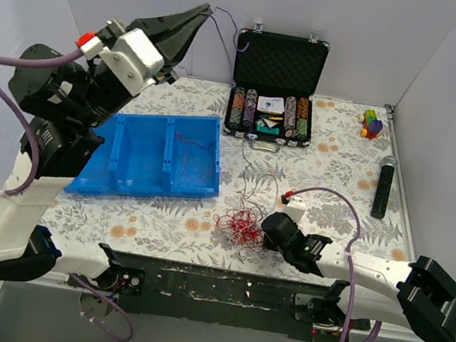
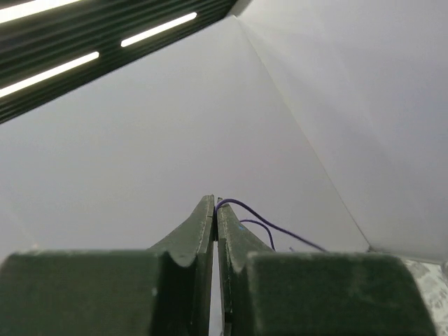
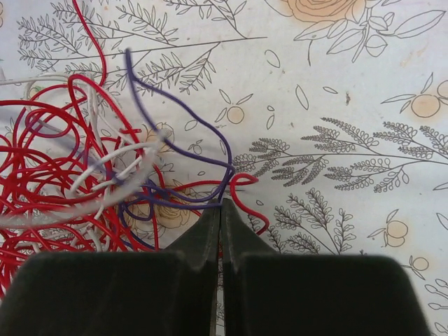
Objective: Untangle the cables
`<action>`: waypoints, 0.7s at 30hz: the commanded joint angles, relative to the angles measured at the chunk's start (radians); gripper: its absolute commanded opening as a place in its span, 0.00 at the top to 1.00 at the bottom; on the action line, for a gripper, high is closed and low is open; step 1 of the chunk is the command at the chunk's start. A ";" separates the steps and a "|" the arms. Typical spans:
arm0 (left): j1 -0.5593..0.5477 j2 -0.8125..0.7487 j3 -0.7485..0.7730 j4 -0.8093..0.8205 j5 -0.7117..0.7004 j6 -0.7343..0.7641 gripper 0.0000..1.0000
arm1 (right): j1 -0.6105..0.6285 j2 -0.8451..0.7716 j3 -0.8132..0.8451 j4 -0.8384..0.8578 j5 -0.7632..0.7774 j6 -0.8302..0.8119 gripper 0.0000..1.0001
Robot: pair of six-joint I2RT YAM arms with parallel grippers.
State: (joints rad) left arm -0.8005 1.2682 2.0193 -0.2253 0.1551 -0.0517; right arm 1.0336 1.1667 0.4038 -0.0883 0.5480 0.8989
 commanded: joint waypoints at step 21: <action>0.006 0.105 0.041 0.787 -0.267 0.481 1.00 | -0.003 -0.013 -0.010 -0.107 0.000 -0.008 0.99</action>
State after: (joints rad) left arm -0.7998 1.3602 2.0277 0.4206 -0.0715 0.2817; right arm 1.0336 1.1450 0.4038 -0.1314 0.5476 0.8921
